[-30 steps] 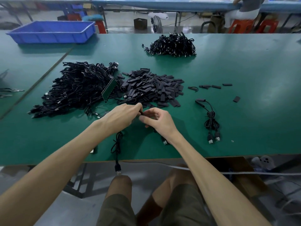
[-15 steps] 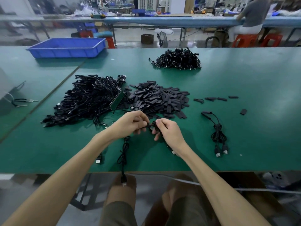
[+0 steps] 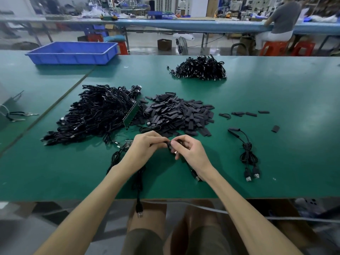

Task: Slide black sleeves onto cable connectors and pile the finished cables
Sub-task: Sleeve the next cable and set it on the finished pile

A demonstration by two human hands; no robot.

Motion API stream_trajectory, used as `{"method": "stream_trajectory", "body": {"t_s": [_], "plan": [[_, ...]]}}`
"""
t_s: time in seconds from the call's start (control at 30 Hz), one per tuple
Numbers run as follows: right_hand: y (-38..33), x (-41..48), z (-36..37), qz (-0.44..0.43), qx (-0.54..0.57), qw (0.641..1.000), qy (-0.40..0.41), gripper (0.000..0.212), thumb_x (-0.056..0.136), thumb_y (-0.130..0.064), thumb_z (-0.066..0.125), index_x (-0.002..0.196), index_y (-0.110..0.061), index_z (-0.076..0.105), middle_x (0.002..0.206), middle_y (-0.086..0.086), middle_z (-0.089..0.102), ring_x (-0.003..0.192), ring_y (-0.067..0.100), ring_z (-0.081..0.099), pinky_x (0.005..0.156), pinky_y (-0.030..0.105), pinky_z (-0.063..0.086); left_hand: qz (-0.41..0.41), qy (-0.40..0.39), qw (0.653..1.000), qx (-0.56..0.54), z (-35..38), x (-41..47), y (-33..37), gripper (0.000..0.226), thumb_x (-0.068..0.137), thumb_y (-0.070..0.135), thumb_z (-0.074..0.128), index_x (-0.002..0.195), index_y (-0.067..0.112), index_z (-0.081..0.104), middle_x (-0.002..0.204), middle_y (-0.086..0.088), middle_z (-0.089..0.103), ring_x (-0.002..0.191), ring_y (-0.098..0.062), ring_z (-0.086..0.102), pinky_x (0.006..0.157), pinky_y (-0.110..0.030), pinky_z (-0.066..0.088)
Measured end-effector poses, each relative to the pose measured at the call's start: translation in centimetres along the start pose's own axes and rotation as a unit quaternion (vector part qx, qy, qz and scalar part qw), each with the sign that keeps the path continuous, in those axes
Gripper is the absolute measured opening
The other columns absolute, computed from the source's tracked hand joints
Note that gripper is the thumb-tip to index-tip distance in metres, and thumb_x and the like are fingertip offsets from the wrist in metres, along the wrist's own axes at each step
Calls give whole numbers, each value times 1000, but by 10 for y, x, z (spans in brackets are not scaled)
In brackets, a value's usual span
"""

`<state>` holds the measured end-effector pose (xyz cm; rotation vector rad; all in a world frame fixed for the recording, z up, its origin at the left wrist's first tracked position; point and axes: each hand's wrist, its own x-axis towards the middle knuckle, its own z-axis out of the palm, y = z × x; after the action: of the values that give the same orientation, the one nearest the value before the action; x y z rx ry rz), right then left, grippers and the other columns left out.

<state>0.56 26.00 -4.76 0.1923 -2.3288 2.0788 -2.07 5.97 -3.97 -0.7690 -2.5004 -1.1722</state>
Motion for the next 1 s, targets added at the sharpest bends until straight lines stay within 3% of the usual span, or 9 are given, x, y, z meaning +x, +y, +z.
{"method": "stream_trajectory", "body": {"t_s": [0.23,0.53,0.67,1.0], "plan": [[4,2,-3,-4,35,999,0,8,95,-14,74,102,-9,73,84,7,79,64,17,68,71,22,55,-70,17,993,-97,10,-3,-5,15,88,13,77,98,23,82,85,15,73,65,-9,61,62,-19,49],[6,2,-1,-3,26,1000,-7,9,98,-15,71,103,-8,72,83,7,78,61,17,67,72,24,54,-37,25,995,-93,8,-6,-3,13,87,11,77,99,11,82,84,7,75,67,-9,67,66,-15,51],[6,2,0,-1,24,1000,-12,10,96,-14,73,104,-8,72,83,7,78,62,18,67,72,24,54,-32,23,995,-94,7,-7,-3,15,86,12,78,100,12,82,86,4,75,68,-15,68,68,-22,55],[7,1,-3,-5,21,1000,-17,12,94,-12,76,104,-8,71,83,7,78,63,19,68,72,26,56,-34,-5,993,-115,7,-7,-2,17,86,15,78,103,13,81,86,5,74,69,-13,67,69,-18,52]]}}
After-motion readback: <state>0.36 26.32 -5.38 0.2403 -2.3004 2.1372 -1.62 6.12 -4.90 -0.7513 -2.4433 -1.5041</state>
